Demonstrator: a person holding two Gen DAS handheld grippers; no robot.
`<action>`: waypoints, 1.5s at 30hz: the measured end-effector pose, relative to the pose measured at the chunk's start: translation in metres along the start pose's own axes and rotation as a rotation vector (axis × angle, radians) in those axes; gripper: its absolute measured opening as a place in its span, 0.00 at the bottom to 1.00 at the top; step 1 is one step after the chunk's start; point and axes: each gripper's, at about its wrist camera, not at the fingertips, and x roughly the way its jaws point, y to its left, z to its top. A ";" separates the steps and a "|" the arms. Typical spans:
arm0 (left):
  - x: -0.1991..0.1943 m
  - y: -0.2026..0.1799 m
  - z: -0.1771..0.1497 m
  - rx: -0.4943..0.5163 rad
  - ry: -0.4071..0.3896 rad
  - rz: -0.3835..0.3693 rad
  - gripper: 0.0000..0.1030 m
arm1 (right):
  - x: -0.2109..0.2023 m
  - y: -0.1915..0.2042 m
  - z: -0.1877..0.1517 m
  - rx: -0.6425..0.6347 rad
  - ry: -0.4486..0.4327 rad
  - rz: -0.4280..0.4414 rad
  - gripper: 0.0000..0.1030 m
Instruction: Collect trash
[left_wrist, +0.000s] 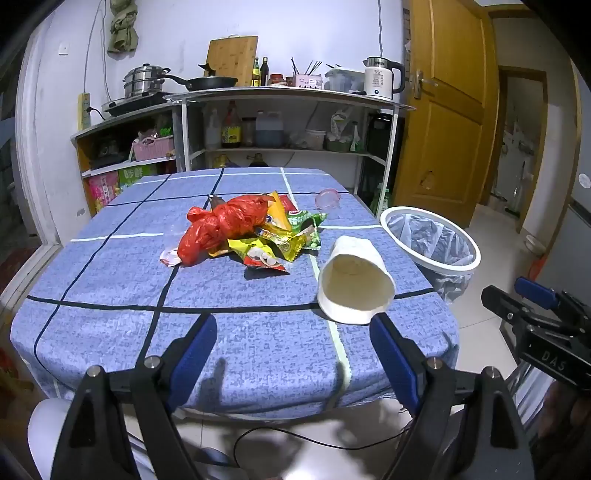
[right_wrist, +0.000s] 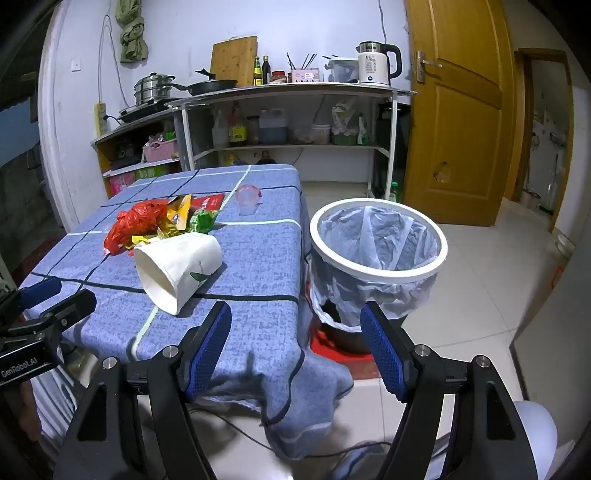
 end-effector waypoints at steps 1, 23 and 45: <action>0.000 0.000 0.000 0.000 -0.001 0.001 0.84 | 0.000 0.000 0.000 0.004 0.011 0.002 0.71; -0.007 -0.003 0.001 0.015 -0.041 0.031 0.84 | 0.001 -0.001 -0.001 0.000 0.003 0.001 0.71; -0.007 -0.003 0.001 0.015 -0.044 0.029 0.84 | 0.001 0.000 -0.001 0.001 0.002 0.000 0.71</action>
